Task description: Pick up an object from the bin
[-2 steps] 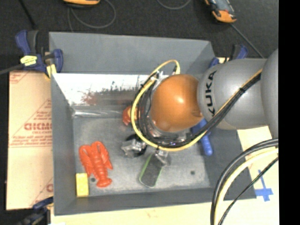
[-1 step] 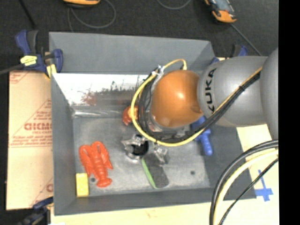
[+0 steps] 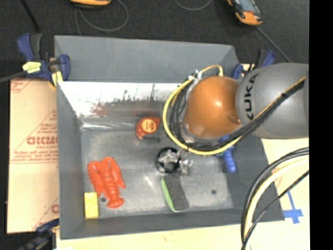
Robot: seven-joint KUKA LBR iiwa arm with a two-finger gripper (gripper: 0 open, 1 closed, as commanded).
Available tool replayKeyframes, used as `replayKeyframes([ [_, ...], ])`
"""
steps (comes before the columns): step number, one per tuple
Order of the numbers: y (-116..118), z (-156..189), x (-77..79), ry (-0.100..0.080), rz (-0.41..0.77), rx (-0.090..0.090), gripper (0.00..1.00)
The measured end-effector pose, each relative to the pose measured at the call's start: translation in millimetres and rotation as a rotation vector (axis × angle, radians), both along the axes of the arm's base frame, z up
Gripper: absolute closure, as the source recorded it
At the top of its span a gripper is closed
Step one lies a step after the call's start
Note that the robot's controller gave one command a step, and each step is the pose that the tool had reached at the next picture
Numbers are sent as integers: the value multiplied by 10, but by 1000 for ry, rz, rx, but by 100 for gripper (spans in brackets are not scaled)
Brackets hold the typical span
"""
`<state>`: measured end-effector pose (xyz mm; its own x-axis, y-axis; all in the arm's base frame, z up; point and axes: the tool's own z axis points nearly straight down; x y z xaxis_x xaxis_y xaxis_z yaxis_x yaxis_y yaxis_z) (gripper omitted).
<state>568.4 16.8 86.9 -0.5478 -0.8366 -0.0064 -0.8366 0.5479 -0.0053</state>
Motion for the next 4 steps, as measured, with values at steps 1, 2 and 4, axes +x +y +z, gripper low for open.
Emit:
replayKeyframes([
  [1, 1, 0, 0, 0, -3, 0, 100],
  [2, 1, 1, 1, 1, -5, 1, 100],
  [4, 1, 1, 1, 1, -8, 1, 100],
])
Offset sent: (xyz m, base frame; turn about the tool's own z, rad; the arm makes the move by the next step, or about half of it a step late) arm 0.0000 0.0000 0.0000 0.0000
